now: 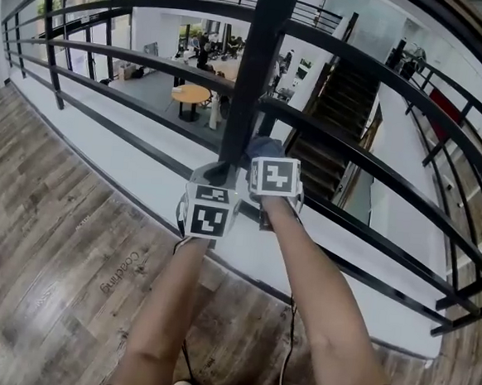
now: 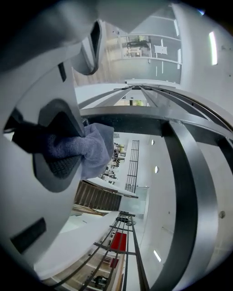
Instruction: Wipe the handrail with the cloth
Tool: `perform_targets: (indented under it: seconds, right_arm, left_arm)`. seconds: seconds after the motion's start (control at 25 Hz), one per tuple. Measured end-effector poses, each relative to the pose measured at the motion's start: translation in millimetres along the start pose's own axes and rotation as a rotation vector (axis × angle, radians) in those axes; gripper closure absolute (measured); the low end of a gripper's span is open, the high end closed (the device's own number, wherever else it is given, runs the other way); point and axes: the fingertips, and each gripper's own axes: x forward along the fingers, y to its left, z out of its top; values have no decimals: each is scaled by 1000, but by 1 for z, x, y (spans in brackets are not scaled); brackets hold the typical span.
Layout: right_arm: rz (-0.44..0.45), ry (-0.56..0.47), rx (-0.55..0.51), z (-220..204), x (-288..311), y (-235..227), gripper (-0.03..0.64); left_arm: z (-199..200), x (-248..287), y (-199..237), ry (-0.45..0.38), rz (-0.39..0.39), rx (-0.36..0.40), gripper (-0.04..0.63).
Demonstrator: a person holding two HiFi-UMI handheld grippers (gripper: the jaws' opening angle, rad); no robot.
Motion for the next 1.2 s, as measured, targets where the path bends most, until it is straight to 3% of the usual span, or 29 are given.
perform_targets:
  seconds: [0.16,0.56,0.8,1.2]
  right_arm:
    - [-13,-7,29,-9,-8,-14,528]
    - [-43,-22,85,-39,-43,-69,528]
    - [-79,-43,110,-61,-71,-112,528]
    - [-123,-53,155,-97,-113,-184,528]
  left_arm:
    - [-1,1,-17,10,1,72,597]
    - [0,5,-73,24,-87,33,597]
    - [7,11,-123,18,-104,80,597]
    - [11,23,-204,34,-190,81,597]
